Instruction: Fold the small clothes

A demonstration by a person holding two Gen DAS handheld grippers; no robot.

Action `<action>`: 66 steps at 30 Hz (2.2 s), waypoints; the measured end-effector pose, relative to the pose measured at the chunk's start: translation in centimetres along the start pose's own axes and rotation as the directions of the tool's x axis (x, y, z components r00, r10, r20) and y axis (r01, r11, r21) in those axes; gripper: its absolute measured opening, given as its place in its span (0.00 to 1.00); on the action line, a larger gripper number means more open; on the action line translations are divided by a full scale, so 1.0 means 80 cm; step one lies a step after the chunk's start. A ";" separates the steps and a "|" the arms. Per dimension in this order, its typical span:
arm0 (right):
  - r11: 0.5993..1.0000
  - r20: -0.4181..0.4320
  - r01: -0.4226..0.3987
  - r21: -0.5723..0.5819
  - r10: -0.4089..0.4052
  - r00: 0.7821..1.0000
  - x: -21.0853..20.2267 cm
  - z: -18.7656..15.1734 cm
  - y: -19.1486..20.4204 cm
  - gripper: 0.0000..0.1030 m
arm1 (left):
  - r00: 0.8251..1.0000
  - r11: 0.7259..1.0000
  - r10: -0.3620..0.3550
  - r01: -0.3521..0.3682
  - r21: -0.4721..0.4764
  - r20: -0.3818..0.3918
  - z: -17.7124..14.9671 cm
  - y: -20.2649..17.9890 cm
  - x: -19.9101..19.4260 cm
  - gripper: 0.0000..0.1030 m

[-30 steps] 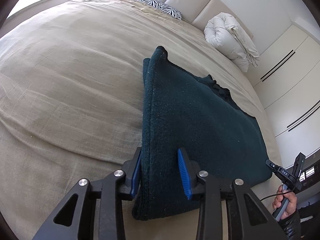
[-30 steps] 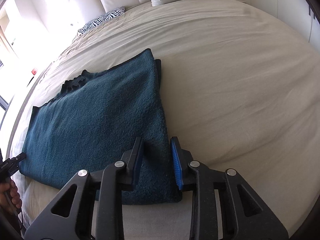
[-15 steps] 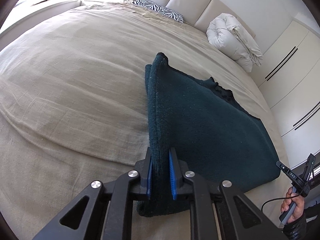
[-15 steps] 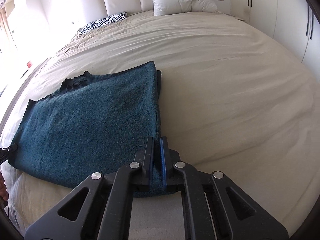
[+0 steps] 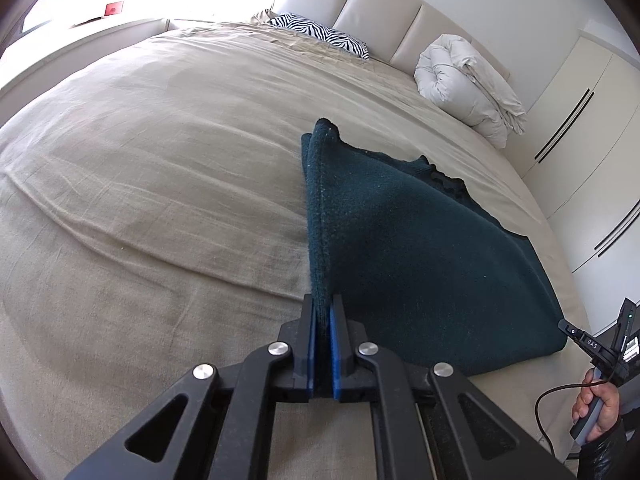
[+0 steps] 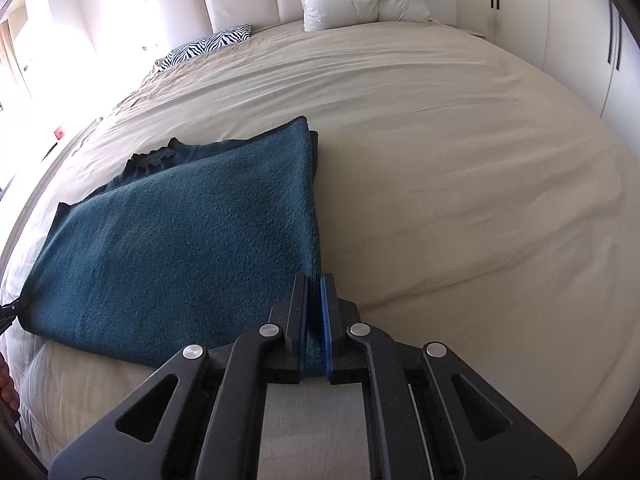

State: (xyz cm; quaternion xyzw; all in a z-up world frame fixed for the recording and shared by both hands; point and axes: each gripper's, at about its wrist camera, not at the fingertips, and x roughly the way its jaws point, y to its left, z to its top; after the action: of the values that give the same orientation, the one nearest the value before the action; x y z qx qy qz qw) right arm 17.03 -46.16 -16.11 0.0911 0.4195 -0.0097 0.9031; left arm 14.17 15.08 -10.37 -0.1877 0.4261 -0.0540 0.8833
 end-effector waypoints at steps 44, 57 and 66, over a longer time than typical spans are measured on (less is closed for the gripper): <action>0.871 0.057 -0.464 0.159 0.461 0.885 0.029 0.086 0.087 0.56 | 0.987 0.953 0.059 -0.100 0.285 0.149 0.108 -0.114 0.056 0.66; 0.708 0.008 -0.593 0.384 0.640 0.769 0.227 0.110 0.147 0.30 | 0.990 0.959 0.133 -0.141 0.244 0.049 0.099 -0.083 0.168 0.73; 0.700 0.203 -0.419 0.578 0.374 0.905 0.203 0.109 -0.029 0.33 | 0.989 0.957 0.138 -0.149 0.251 0.060 0.095 -0.086 0.168 0.74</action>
State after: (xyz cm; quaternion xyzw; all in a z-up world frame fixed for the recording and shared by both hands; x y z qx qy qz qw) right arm 33.92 -48.96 -23.28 0.4645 0.3321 0.0473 0.8196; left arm 29.00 7.44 -13.29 -0.0425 0.4096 -0.0399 0.9104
